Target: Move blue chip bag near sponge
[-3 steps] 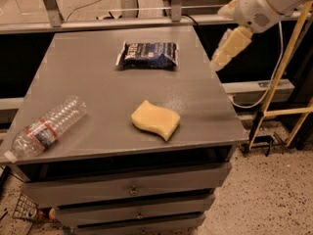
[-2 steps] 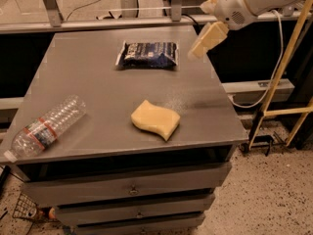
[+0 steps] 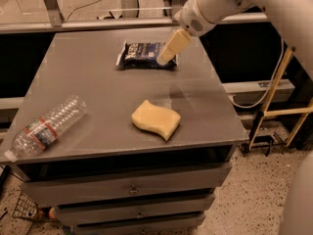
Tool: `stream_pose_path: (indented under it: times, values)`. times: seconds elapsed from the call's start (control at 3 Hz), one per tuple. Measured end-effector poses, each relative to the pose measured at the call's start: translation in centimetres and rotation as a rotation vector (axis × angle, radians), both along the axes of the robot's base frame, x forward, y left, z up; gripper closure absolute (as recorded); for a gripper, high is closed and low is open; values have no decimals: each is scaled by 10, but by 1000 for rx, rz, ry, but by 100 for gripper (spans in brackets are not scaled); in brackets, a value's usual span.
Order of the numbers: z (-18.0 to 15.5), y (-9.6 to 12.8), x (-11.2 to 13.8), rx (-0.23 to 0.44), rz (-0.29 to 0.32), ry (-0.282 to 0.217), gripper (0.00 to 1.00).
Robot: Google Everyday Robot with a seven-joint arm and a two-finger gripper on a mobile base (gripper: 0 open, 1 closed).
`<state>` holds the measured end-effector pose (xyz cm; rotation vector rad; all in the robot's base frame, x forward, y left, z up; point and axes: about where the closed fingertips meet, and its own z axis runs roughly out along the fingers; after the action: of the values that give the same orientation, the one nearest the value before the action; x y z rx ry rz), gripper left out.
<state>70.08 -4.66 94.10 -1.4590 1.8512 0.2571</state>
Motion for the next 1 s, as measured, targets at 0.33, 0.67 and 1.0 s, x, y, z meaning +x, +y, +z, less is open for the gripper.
stream_pose_path:
  times: [0.33,0.67,1.0]
  values:
    - [-25,6,18,-4,-38,61,0]
    - [-48,11,41,3,-61,109,0]
    - [-67,17,57,-12,-93,142,0]
